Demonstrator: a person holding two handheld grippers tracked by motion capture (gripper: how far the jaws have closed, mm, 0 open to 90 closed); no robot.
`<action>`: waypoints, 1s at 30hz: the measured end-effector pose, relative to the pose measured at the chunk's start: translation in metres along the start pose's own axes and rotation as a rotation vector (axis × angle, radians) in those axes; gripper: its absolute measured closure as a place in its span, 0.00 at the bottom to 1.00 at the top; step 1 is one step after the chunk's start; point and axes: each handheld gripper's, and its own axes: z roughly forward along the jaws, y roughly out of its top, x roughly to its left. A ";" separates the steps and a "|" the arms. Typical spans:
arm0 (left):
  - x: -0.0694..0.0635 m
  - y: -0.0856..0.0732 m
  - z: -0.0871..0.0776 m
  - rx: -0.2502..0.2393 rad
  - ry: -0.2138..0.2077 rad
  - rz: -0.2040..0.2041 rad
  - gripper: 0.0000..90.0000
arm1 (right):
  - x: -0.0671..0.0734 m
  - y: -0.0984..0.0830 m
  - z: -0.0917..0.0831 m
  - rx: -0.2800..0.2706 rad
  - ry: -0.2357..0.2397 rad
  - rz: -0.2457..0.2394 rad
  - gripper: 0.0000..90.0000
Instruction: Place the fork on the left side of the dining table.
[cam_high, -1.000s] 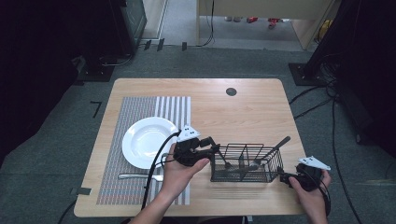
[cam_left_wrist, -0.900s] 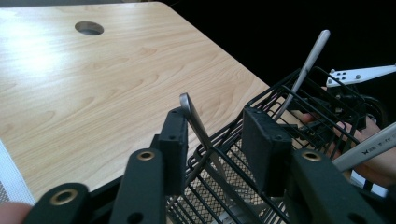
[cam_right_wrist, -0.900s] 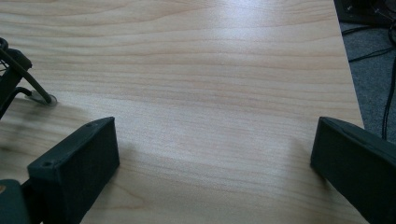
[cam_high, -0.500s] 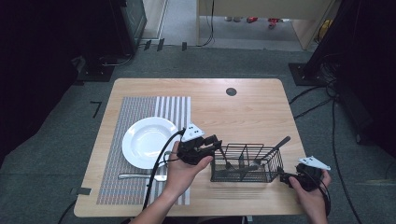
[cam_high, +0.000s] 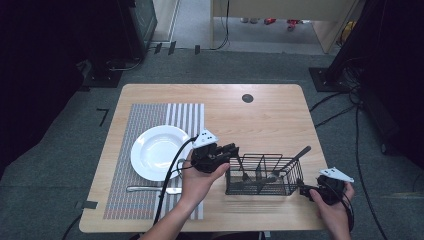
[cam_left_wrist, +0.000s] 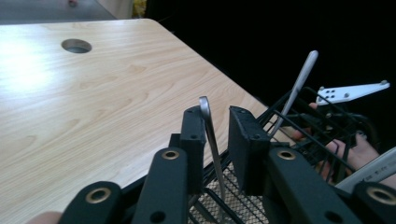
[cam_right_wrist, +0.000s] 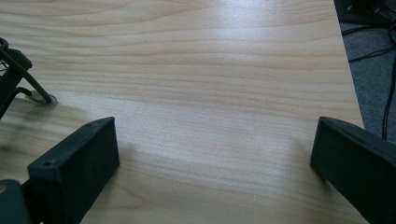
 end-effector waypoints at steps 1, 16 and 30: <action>0.001 0.000 0.001 0.002 -0.008 -0.010 0.87 | 0.000 0.000 0.000 0.000 0.000 0.000 0.01; 0.003 -0.001 -0.004 -0.020 -0.072 -0.033 0.98 | 0.000 0.000 0.000 -0.001 0.000 -0.001 0.01; -0.001 0.009 -0.029 -0.105 -0.119 0.006 0.99 | 0.000 0.000 0.000 -0.002 0.000 -0.001 0.01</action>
